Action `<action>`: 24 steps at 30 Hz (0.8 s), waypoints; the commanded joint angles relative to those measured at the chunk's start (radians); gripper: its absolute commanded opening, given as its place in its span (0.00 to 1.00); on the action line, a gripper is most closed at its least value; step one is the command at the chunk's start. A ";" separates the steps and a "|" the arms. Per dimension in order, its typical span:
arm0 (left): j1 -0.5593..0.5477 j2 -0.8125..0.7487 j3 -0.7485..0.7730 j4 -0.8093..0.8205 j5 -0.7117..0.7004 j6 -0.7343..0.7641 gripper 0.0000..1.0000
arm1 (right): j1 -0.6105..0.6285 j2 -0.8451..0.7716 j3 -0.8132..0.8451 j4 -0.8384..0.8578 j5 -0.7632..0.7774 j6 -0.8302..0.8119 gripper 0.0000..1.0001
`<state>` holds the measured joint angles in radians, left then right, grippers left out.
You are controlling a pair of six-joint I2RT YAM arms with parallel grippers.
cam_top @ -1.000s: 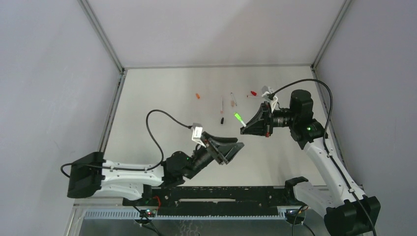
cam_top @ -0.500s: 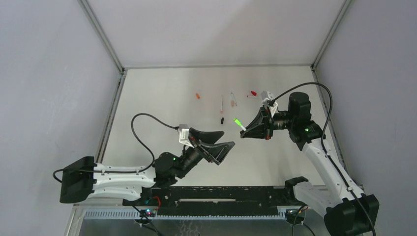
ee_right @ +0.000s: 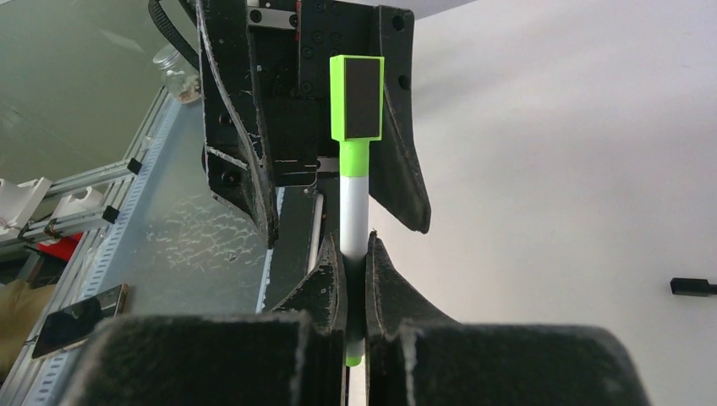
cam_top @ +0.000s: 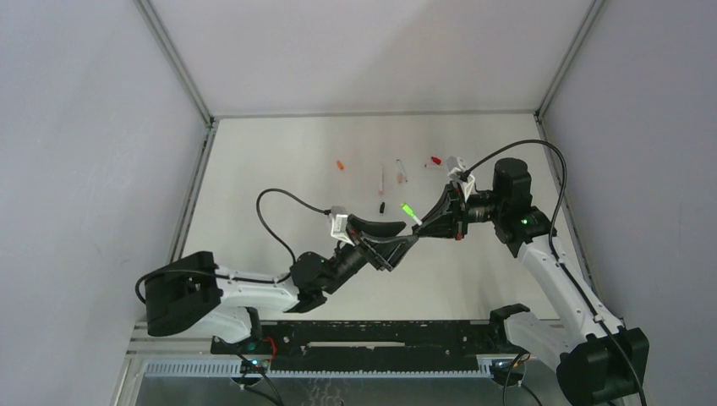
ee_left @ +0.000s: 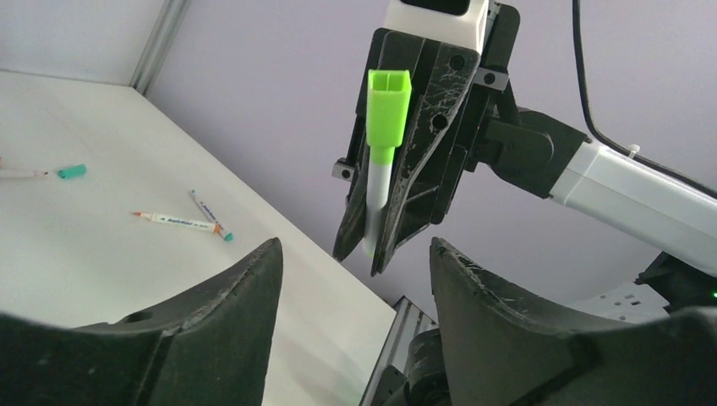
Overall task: Insert the pens into the pen caps
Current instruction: Place the pen at the center of the board.
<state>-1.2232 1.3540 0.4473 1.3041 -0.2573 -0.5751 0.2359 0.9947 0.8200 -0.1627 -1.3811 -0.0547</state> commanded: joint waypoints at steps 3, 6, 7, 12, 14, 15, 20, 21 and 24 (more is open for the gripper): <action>0.013 0.054 0.105 0.115 0.030 0.039 0.63 | -0.003 -0.001 -0.002 0.034 -0.007 0.005 0.00; 0.017 0.060 0.116 0.114 0.010 0.055 0.59 | -0.003 -0.001 -0.002 0.034 -0.011 0.004 0.00; 0.019 0.062 0.118 0.113 0.002 0.058 0.57 | -0.004 -0.001 -0.002 0.034 -0.011 0.005 0.00; 0.030 0.079 0.139 0.112 -0.010 0.058 0.47 | -0.004 -0.003 -0.002 0.034 -0.015 0.006 0.00; 0.034 0.091 0.150 0.113 -0.004 0.054 0.45 | -0.004 -0.003 -0.002 0.034 -0.016 0.006 0.00; 0.036 0.096 0.155 0.112 -0.001 0.052 0.44 | -0.004 -0.003 -0.002 0.034 -0.016 0.006 0.00; 0.041 0.123 0.179 0.112 0.026 0.034 0.24 | -0.004 -0.003 -0.002 0.034 -0.017 0.006 0.00; 0.042 0.127 0.181 0.113 0.028 0.031 0.18 | -0.004 -0.002 -0.002 0.034 -0.017 0.006 0.00; 0.045 0.132 0.179 0.112 0.029 0.025 0.01 | -0.004 -0.001 -0.002 0.031 -0.017 0.002 0.00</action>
<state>-1.1873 1.4738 0.5858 1.3907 -0.2382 -0.5503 0.2302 0.9966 0.8177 -0.1616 -1.3724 -0.0547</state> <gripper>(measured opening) 0.078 0.054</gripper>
